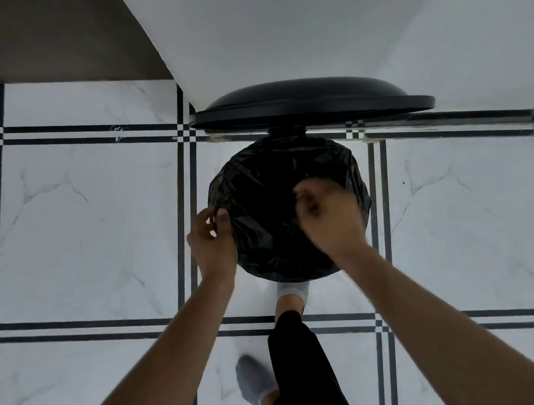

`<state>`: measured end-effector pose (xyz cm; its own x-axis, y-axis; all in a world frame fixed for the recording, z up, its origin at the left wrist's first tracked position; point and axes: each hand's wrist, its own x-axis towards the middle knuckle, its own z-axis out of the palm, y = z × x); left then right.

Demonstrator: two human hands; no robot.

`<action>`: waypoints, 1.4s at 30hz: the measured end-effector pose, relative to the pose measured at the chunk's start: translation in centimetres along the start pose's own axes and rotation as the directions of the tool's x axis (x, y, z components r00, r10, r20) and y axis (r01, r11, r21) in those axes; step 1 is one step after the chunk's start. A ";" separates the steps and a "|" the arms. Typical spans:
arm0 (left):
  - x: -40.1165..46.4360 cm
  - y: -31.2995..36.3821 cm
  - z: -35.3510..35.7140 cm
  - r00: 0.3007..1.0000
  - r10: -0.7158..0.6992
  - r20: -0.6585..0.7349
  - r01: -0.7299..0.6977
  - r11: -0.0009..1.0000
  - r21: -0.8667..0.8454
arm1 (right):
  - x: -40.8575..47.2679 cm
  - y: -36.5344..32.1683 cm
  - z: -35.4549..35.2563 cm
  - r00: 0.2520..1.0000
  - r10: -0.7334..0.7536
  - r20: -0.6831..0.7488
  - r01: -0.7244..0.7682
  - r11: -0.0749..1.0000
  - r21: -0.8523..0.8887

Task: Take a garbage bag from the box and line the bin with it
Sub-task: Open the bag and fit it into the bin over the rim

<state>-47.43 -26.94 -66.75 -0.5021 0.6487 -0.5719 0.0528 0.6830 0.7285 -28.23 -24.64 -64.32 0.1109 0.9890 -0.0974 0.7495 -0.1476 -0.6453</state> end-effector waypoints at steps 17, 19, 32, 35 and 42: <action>-1.7 -3.1 0.4 0.988 -0.156 -0.005 0.150 0.957 -0.247 | 4.7 4.6 13.6 0.418 0.525 0.741 0.102 0.784 -0.613; -1.8 -2.8 0.4 0.987 -0.161 0.006 0.157 0.954 -0.255 | 4.3 3.4 12.5 0.426 0.478 0.768 0.102 0.818 -0.566; -1.4 -2.2 0.3 0.980 -0.195 0.031 0.196 0.934 -0.299 | 5.3 -0.2 8.7 0.632 0.494 0.597 -0.213 0.851 -0.480; -1.4 -2.5 0.3 0.983 -0.179 0.037 0.182 0.940 -0.289 | 6.7 1.1 10.4 0.530 0.560 0.636 -0.262 0.822 -0.506; -1.1 -3.4 -0.3 0.977 -0.195 0.083 0.210 0.940 -0.268 | 5.5 -0.2 9.6 0.600 0.522 0.606 -0.371 0.853 -0.368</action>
<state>-47.34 -30.08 -68.46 -0.4289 0.5289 -0.7323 -0.2869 0.6889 0.6656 -34.03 -19.22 -72.06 0.0629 0.5158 -0.8544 0.8382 -0.4920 -0.2352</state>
